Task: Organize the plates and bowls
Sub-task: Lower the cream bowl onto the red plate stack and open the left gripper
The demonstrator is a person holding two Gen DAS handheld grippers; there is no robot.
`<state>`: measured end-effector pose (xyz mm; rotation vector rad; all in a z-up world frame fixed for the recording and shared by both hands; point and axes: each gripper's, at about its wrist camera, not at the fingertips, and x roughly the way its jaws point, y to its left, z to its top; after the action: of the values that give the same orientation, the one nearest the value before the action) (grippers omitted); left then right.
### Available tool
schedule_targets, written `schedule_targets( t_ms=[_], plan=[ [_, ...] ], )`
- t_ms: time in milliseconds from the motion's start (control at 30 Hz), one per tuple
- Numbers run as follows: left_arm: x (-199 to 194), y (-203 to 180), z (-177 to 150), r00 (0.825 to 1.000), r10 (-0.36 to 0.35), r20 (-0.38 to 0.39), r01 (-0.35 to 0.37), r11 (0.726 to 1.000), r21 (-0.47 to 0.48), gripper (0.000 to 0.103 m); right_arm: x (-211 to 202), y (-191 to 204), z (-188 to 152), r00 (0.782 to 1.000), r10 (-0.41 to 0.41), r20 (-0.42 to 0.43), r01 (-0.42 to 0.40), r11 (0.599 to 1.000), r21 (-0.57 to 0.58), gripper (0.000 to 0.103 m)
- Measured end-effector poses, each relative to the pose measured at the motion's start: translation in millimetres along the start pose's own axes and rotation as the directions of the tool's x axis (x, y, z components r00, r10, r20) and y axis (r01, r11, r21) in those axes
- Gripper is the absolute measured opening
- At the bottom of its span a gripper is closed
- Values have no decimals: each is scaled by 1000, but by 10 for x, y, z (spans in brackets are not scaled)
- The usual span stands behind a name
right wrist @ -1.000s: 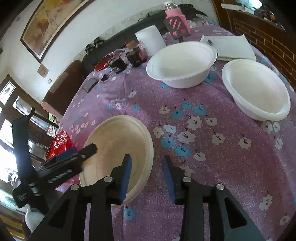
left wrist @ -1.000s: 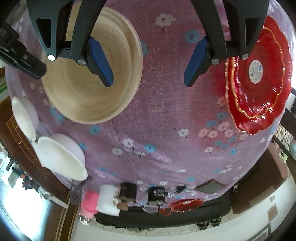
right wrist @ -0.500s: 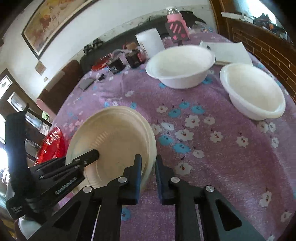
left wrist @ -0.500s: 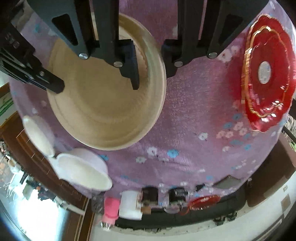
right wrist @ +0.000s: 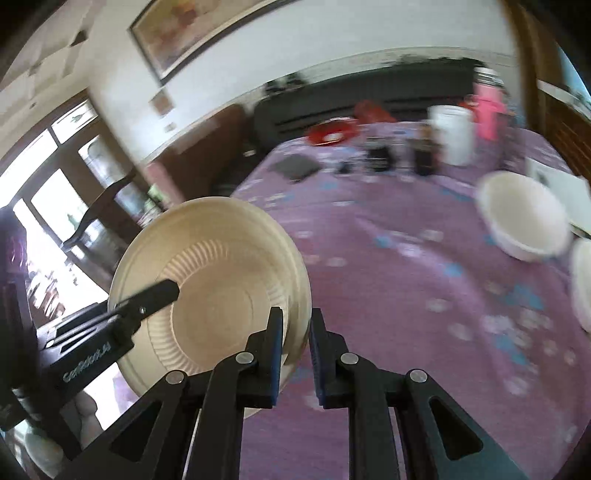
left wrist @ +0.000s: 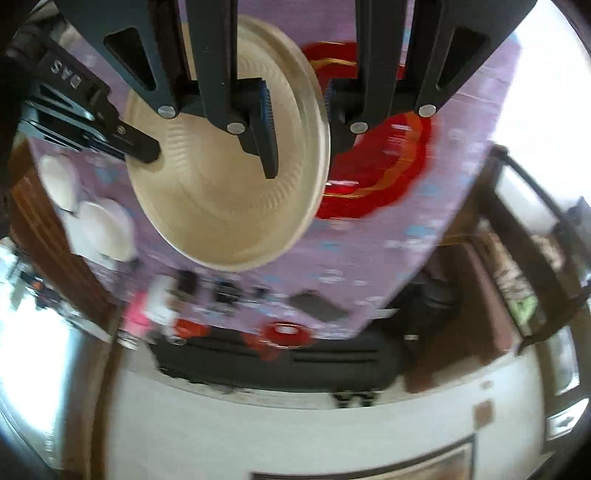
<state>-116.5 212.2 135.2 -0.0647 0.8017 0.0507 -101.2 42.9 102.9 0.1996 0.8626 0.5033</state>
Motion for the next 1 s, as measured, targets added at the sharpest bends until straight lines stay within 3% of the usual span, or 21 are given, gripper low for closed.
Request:
schedule_targets(
  t_ms=[167,333,433,500,567,700,833,900,933,1000],
  plan=[
    [390,533,-73,992,115,-51,-119,991,-67,20,523,465,12,997,-49,-57,43,994,-105,16],
    [720,810,-188,987,114,-114,-127,985,-116,21,922,524,-7,989,-92,-116,78,990,-120,15],
    [768,816,-225,984,143,-102,-153,984,-93,31,1058,515,-12,985,-117,-130,102,988,-120,15],
    [753,814,-230,985,145,-90,-154,984,-91,58,1119,525,-14,982,-135,-128,118,984,-133,16],
    [725,842,-230,987,148,-63,-154,983,-105,68,1168,514,-14,982,-155,-111,139,981,-136,16],
    [650,860,-201,993,113,-46,-118,986,-118,68,1148,410,12,988,-97,-119,90,994,-60,17],
    [335,836,-236,992,125,30,-120,985,-126,68,914,346,31,997,-48,-59,47,999,-10,23],
    [140,804,-272,984,159,84,-147,980,-133,68,761,328,14,999,-35,-28,35,999,-2,25],
    [-27,754,-310,970,199,137,-181,974,-136,70,679,322,-4,999,-34,-12,34,999,-6,26],
    [-263,680,-369,934,287,215,-257,954,-154,88,510,300,-50,999,-40,20,41,999,-18,30]
  ],
)
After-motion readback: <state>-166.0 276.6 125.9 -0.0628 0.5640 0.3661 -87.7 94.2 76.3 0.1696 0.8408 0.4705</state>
